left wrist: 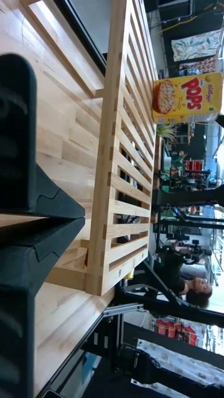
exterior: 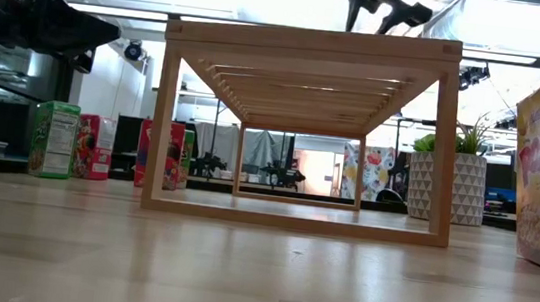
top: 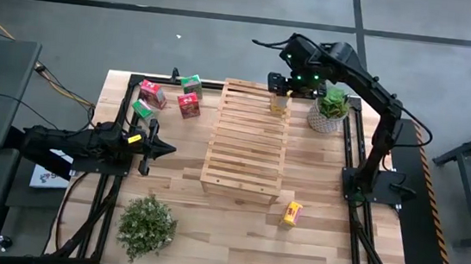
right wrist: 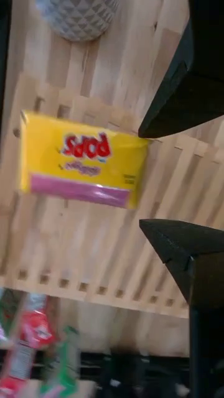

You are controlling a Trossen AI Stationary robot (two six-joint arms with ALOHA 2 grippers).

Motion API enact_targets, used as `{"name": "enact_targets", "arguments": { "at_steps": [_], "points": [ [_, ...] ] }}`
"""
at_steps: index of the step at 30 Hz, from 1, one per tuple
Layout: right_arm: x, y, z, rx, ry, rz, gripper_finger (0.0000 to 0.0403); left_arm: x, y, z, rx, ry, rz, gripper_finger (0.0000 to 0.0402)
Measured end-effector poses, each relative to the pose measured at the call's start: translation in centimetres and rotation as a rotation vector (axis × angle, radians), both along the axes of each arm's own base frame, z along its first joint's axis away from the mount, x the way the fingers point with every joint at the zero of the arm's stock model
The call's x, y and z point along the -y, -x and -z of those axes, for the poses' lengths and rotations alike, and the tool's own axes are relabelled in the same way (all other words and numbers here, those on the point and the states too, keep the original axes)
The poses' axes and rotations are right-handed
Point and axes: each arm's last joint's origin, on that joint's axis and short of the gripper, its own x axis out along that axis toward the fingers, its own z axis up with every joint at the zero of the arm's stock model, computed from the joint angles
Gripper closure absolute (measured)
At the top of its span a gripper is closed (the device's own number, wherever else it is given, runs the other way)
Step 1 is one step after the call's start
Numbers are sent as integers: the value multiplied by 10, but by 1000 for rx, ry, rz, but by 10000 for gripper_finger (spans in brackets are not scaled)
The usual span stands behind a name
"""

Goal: Stack cereal on shelf
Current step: Put the right red cereal box on the shelf

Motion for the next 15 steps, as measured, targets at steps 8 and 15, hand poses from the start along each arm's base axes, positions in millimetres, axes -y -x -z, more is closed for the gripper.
{"name": "enact_targets", "arguments": {
  "at_steps": [8, 15],
  "points": [
    [-30, 3, -13, 57, 22, -289, 185, 0, 0, 0, 0, 0, 0, 401],
    [-95, 3, -28, 65, 167, -619, 185, 0, 0, 0, 0, 0, 0, 401]
  ]
}}
